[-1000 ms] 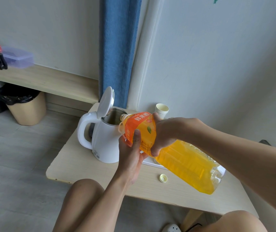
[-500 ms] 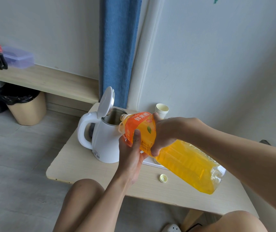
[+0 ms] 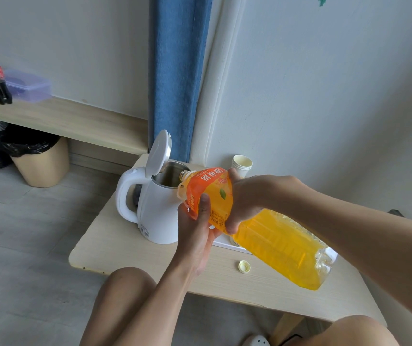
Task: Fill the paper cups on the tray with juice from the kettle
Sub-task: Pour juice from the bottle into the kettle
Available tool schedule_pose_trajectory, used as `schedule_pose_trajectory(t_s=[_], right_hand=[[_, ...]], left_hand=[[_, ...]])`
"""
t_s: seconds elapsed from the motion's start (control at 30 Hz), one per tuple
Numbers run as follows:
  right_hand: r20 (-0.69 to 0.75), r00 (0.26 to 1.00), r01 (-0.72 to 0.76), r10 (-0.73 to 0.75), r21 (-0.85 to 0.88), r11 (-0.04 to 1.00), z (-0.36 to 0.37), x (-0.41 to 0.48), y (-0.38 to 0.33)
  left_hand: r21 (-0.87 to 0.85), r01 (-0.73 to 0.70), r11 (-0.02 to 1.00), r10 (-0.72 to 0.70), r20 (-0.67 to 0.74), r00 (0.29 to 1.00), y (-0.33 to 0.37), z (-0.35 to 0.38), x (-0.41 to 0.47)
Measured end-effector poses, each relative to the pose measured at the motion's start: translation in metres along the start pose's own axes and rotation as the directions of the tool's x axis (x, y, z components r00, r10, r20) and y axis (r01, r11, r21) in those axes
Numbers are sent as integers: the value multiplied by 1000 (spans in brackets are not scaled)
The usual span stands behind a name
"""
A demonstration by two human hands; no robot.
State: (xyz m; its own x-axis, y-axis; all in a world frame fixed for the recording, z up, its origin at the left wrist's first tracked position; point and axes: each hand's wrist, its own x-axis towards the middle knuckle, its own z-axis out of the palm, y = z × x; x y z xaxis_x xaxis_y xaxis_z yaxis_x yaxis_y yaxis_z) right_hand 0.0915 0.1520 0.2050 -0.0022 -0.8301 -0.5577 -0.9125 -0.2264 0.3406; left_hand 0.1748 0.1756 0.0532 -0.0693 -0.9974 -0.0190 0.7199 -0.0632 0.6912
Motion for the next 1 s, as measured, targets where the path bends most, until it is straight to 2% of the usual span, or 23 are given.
schedule_pose_trajectory(t_s=[1.0], right_hand=[[-14, 1000, 12, -13, -56, 998, -3, -6, -1]], left_hand=[[2, 11, 1000, -11, -20, 1000, 2, 3, -2]])
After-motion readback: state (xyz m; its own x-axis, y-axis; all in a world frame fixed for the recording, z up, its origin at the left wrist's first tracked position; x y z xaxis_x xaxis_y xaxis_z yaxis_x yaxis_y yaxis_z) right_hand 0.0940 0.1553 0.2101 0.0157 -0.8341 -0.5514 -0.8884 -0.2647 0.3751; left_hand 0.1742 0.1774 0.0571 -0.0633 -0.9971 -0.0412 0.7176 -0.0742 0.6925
